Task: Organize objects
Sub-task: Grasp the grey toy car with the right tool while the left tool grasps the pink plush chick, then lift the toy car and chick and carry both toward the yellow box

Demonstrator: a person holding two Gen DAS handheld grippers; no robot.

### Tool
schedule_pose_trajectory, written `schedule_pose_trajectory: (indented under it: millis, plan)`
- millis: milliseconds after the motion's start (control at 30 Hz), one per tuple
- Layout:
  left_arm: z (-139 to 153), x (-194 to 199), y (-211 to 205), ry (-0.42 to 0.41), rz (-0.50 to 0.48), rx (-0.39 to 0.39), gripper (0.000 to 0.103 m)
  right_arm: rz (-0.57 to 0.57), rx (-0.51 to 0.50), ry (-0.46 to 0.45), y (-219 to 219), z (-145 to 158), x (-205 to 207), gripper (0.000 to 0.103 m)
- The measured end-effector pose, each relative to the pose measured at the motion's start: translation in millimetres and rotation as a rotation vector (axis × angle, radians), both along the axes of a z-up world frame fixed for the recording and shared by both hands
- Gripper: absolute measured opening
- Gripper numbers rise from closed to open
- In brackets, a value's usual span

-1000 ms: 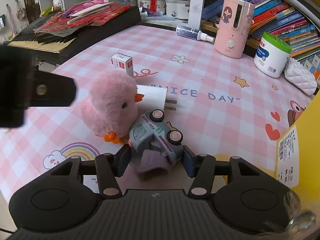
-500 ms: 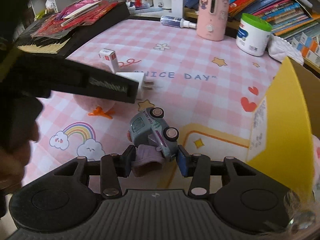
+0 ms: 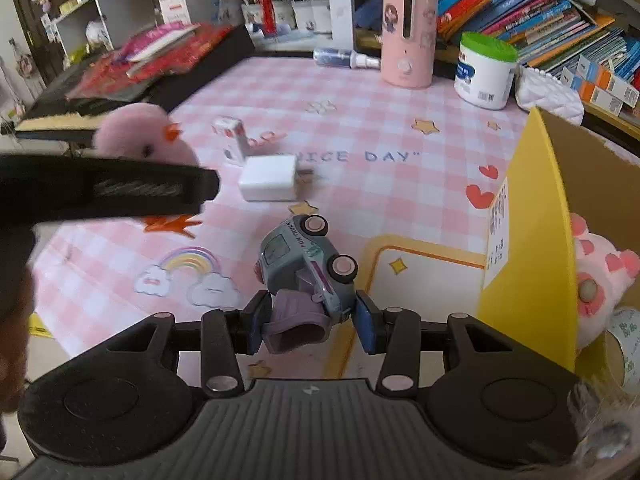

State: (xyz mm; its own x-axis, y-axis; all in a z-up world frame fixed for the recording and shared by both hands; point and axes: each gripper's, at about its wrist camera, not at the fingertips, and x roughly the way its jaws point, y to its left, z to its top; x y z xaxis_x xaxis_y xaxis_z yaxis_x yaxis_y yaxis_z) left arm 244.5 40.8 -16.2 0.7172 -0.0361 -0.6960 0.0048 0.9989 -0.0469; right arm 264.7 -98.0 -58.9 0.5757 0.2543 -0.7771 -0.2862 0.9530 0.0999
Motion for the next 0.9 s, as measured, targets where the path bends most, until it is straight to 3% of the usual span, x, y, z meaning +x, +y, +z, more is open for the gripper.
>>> schedule_pose_trajectory:
  millis: [267,533,900]
  plan:
    - [23,-71,14,-0.073,0.000,0.004,0.060,-0.024,0.009,-0.042,13,23,-49,0.042]
    - [23,-131,30,-0.088,0.015,-0.017,0.060,-0.074,-0.013,-0.091,24,34,-104,0.042]
    - [17,-209,30,-0.073,-0.051,-0.036,0.060,-0.110,-0.023,-0.082,33,32,-200,0.042]
